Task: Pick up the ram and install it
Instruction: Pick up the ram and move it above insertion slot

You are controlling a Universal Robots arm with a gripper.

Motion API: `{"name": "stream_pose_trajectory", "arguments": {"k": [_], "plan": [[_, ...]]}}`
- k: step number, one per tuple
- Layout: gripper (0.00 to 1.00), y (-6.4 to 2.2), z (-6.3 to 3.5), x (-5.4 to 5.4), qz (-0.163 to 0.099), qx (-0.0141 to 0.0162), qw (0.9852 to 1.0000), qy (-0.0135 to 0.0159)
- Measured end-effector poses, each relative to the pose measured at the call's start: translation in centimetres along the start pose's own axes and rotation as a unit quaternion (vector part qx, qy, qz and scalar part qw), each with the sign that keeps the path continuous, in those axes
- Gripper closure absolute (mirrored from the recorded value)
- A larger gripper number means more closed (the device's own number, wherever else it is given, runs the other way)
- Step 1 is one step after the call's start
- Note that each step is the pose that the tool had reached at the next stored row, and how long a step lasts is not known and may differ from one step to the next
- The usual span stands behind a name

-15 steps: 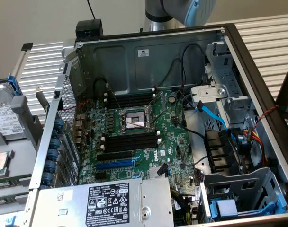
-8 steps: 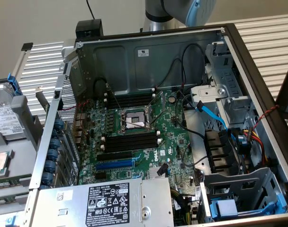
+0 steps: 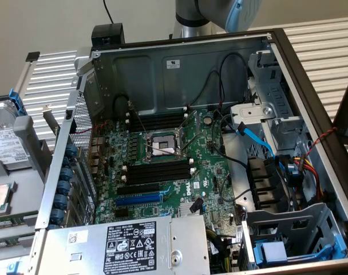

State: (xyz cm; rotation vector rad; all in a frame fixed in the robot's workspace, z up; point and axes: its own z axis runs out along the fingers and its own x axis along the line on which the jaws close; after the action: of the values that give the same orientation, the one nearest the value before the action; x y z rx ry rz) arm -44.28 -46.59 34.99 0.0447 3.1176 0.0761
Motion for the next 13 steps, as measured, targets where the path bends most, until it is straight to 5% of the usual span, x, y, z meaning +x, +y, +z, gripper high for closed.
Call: {"name": "stream_pose_trajectory", "arguments": {"k": [13], "plan": [[0.89, -1.10, 2.32, 0.0, -0.020, -0.0004, 0.9998, 0.0010]]}}
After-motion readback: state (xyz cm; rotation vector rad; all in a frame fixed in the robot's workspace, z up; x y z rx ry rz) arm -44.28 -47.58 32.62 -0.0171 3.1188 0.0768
